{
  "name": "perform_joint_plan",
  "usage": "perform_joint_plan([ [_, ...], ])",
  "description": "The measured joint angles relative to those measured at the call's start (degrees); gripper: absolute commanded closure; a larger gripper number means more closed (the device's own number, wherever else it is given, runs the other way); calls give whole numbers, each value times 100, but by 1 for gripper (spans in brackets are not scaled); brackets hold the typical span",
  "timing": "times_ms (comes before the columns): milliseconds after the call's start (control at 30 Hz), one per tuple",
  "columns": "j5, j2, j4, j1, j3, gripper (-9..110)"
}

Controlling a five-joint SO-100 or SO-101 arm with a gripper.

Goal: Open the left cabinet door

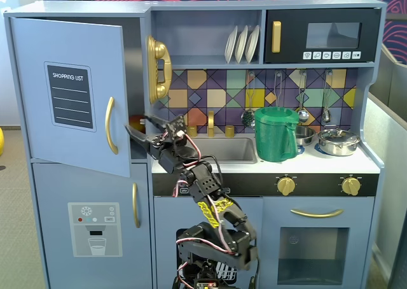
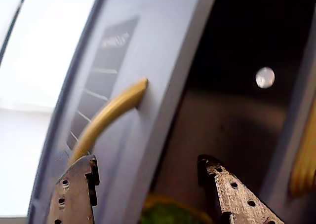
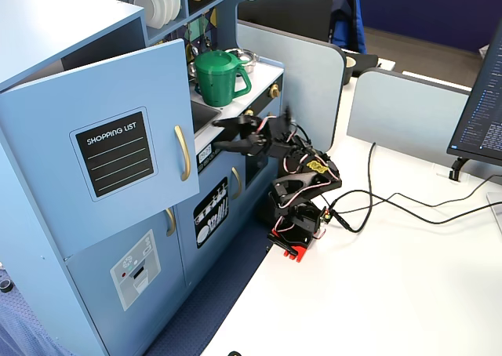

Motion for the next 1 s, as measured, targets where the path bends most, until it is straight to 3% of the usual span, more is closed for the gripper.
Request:
perform_joint_plan([
  [167,439,-396,413,694,-123,83],
  [433,360,-1441,114,598,-404,84],
  [700,-563,-1775,-431,-466,-404,83],
  [1000,-1529,-1828,-1433,-2373,-404,83],
])
